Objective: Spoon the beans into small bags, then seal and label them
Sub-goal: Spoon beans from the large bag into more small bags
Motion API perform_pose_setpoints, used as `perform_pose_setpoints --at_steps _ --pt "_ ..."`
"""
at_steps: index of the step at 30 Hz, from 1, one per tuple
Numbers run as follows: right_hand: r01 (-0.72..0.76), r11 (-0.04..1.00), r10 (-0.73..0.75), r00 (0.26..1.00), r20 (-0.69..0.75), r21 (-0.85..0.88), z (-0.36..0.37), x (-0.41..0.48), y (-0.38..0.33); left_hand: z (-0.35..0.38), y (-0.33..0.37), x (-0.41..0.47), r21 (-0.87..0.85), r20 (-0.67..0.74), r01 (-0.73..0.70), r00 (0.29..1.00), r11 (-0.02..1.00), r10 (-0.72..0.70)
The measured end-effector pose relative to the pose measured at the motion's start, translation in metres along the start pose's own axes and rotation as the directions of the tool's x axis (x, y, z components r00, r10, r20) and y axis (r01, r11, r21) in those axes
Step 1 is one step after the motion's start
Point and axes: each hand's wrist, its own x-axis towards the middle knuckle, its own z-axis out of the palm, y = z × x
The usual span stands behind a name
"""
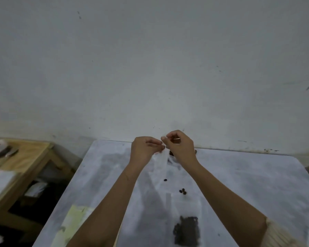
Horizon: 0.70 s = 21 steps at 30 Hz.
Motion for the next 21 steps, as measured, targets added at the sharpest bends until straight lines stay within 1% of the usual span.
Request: perform_pose_setpoints --at_steps 3,5,8,9,11,13,15,18,21 --pt "-0.103 0.994 0.103 0.995 0.003 0.033 0.004 0.002 0.001 -0.001 -0.007 0.004 0.033 0.001 -0.044 0.999 0.998 0.044" --pt "-0.166 0.977 0.163 0.986 0.034 0.131 0.002 0.002 0.001 0.001 -0.010 0.008 0.049 0.015 -0.054 0.998 0.997 0.053" --pt "-0.287 0.886 0.265 0.958 0.111 0.364 -0.003 -0.001 0.000 0.004 -0.014 0.014 0.056 0.065 -0.040 0.997 0.998 0.037" --pt "-0.315 0.858 0.287 0.949 0.129 0.406 -0.005 -0.002 0.002 0.005 -0.016 0.015 0.048 0.086 -0.033 0.996 0.998 0.029" --pt "-0.338 0.835 0.310 0.941 0.137 0.434 -0.008 -0.003 0.006 0.007 -0.019 0.018 0.026 0.121 -0.024 0.992 0.999 0.021" --pt "-0.336 0.839 0.321 0.941 0.107 0.427 -0.010 -0.004 0.011 0.009 -0.023 0.021 -0.008 0.145 -0.013 0.989 1.000 0.014" --pt "-0.326 0.866 0.330 0.942 0.055 0.379 -0.012 -0.003 0.016 0.011 -0.028 0.023 -0.054 0.177 0.020 0.984 0.998 -0.010" --pt "-0.296 0.918 0.304 0.953 0.011 0.265 -0.014 -0.001 0.022 0.012 -0.033 0.024 -0.158 0.283 0.117 0.957 0.980 -0.069" --pt "-0.238 0.962 0.240 0.971 -0.002 0.137 -0.016 -0.001 0.023 0.011 -0.037 0.028 -0.174 0.365 0.163 0.927 0.971 -0.090"
